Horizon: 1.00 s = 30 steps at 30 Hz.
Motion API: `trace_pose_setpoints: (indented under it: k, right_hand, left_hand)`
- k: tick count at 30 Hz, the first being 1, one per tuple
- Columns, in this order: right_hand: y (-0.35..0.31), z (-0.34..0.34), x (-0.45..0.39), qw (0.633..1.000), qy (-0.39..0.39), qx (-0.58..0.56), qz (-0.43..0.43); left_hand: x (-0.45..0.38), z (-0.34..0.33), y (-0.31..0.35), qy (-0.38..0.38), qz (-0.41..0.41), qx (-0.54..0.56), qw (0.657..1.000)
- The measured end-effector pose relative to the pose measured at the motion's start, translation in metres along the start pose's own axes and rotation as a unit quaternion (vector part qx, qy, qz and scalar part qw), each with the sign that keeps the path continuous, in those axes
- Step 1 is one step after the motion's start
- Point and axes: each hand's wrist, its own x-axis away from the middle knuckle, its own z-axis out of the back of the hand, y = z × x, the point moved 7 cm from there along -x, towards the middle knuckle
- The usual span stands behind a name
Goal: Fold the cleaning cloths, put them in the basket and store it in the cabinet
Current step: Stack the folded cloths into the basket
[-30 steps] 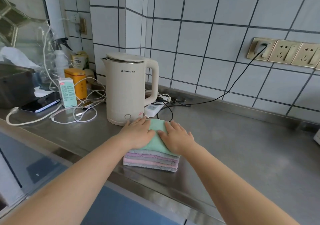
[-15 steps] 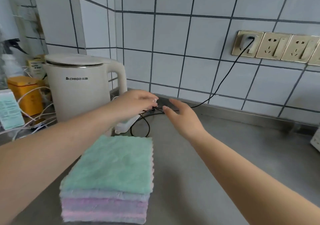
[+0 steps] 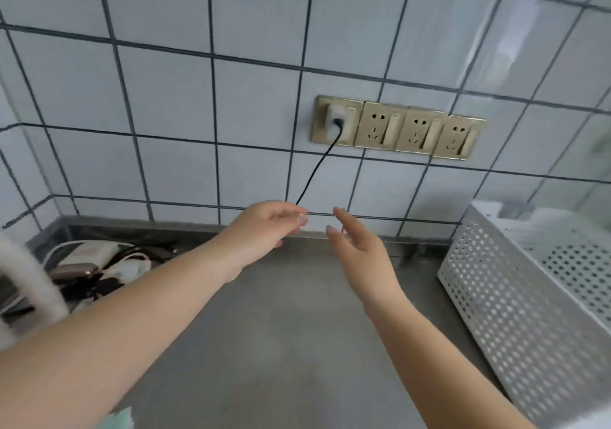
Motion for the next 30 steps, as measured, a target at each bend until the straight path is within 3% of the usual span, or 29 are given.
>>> trace_pose_setpoints:
  k: [7,13,16,20,25,30]
  right_hand:
    - [-0.012,0.192,0.057,0.979,0.128,0.151,-0.059]
    - [0.022,0.292,0.105,0.894,0.14,0.402,-0.138]
    - [0.05,0.308,0.124,0.839,0.081,0.485,-0.233]
    - [0.067,0.311,0.134,0.829,0.068,0.499,-0.244]
    - [0.074,0.306,0.131,0.826,0.093,0.512,-0.218]
    - [0.074,0.292,0.129,0.83,0.101,0.512,-0.195]
  left_hand:
    - [-0.018,-0.156,0.098,-0.126,-0.074,-0.021,0.989]
    - [-0.022,-0.287,0.125,-0.259,-0.199,-0.174,0.929]
    - [-0.017,-0.339,0.124,-0.311,-0.297,-0.31,0.848]
    - [-0.021,-0.377,0.116,-0.337,-0.362,-0.408,0.768]
    - [-0.031,-0.382,0.123,-0.291,-0.423,-0.428,0.744]
    - [-0.033,-0.367,0.119,-0.295,-0.432,-0.414,0.745]
